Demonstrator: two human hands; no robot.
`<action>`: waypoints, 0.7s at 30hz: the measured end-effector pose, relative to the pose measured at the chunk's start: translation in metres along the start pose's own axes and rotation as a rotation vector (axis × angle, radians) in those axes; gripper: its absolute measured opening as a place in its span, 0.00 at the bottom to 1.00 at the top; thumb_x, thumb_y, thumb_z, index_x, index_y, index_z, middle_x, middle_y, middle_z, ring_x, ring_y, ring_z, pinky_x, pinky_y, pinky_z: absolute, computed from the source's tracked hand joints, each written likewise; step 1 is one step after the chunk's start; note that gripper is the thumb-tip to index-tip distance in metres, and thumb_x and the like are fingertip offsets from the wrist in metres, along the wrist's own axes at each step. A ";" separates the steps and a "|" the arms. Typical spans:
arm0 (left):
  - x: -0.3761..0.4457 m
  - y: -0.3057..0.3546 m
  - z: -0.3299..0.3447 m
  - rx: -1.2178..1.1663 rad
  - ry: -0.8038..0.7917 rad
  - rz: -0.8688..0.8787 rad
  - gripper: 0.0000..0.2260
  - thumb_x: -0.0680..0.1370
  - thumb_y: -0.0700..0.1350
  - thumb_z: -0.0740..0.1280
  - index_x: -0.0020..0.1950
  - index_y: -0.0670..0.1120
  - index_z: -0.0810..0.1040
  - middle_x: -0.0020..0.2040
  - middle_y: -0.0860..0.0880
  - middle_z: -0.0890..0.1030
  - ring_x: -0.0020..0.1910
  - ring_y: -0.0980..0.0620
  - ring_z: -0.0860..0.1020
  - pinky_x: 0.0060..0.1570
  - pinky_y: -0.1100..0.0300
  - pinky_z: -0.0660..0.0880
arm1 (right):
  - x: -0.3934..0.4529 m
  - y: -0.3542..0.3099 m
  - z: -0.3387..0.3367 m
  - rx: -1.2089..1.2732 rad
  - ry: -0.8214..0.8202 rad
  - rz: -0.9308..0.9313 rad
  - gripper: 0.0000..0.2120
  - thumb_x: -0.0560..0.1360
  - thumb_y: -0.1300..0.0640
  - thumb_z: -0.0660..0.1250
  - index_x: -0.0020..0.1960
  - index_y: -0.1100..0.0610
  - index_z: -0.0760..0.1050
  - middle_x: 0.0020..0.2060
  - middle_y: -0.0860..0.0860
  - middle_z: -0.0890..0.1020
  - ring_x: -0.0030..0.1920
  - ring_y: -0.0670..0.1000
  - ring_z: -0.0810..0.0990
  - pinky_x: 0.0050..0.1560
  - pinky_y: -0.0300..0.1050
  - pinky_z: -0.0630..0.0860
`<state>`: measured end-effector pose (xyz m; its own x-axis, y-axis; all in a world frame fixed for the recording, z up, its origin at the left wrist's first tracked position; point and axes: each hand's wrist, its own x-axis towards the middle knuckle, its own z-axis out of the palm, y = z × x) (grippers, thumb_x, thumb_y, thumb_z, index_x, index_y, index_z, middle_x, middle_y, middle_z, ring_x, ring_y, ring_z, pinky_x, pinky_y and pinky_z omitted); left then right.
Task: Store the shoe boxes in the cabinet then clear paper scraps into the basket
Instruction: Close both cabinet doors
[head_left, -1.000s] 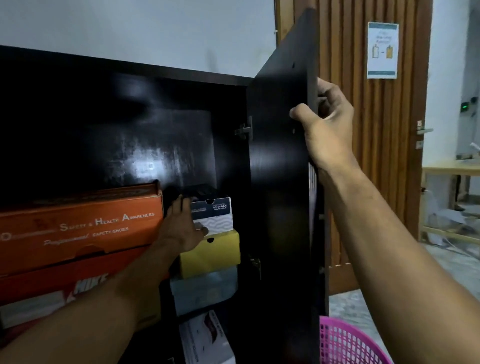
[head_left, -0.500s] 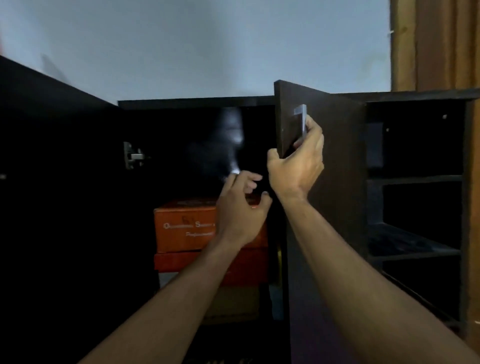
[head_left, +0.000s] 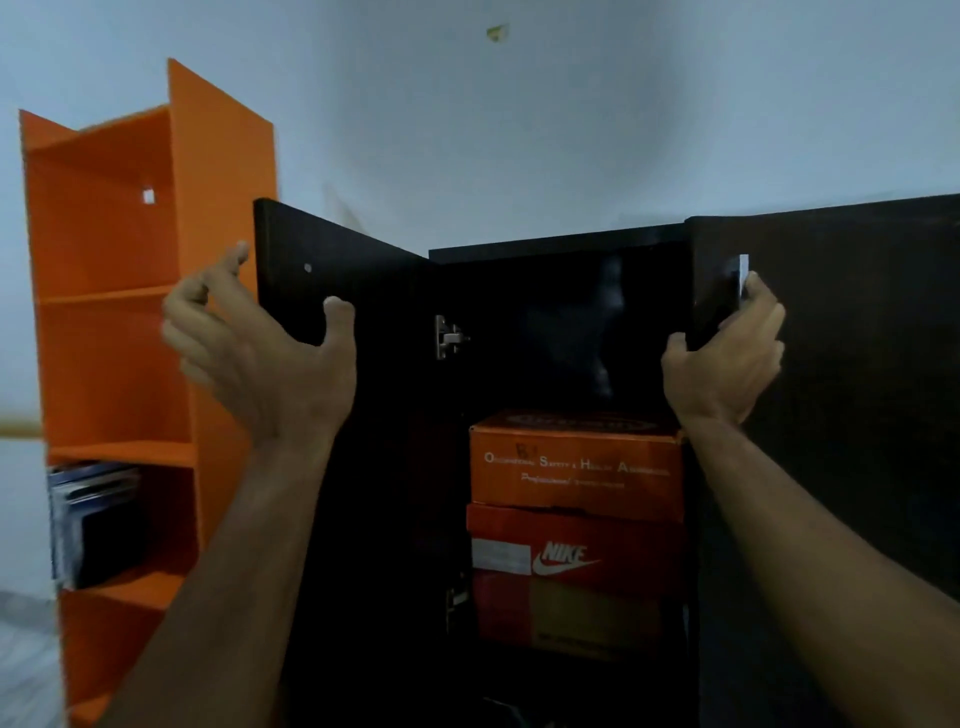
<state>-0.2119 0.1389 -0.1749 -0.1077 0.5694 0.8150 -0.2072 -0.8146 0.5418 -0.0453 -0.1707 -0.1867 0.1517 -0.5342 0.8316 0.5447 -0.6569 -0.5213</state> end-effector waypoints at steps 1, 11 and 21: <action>0.005 -0.007 0.000 0.056 -0.130 -0.062 0.32 0.75 0.59 0.70 0.76 0.49 0.67 0.70 0.41 0.70 0.69 0.40 0.69 0.65 0.49 0.67 | 0.000 0.001 0.001 -0.012 -0.002 -0.003 0.39 0.69 0.59 0.76 0.76 0.60 0.65 0.64 0.58 0.76 0.57 0.58 0.79 0.63 0.52 0.71; -0.011 -0.005 0.003 -0.566 -0.336 -0.312 0.23 0.85 0.59 0.53 0.75 0.50 0.73 0.74 0.52 0.75 0.73 0.56 0.71 0.75 0.56 0.66 | 0.002 0.011 0.011 0.025 -0.012 -0.037 0.34 0.71 0.53 0.74 0.73 0.61 0.68 0.62 0.57 0.78 0.54 0.55 0.80 0.55 0.45 0.69; -0.091 0.081 0.074 -1.010 -0.630 -0.571 0.11 0.86 0.49 0.58 0.51 0.51 0.80 0.55 0.46 0.80 0.56 0.45 0.78 0.56 0.51 0.77 | 0.019 0.032 -0.003 0.322 -0.116 -0.044 0.14 0.81 0.52 0.55 0.60 0.59 0.71 0.42 0.51 0.76 0.38 0.53 0.77 0.39 0.58 0.79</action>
<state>-0.1472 0.0129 -0.1900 0.6475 0.4305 0.6288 -0.7311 0.1183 0.6719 -0.0274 -0.2030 -0.1882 0.2049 -0.4329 0.8778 0.7824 -0.4665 -0.4127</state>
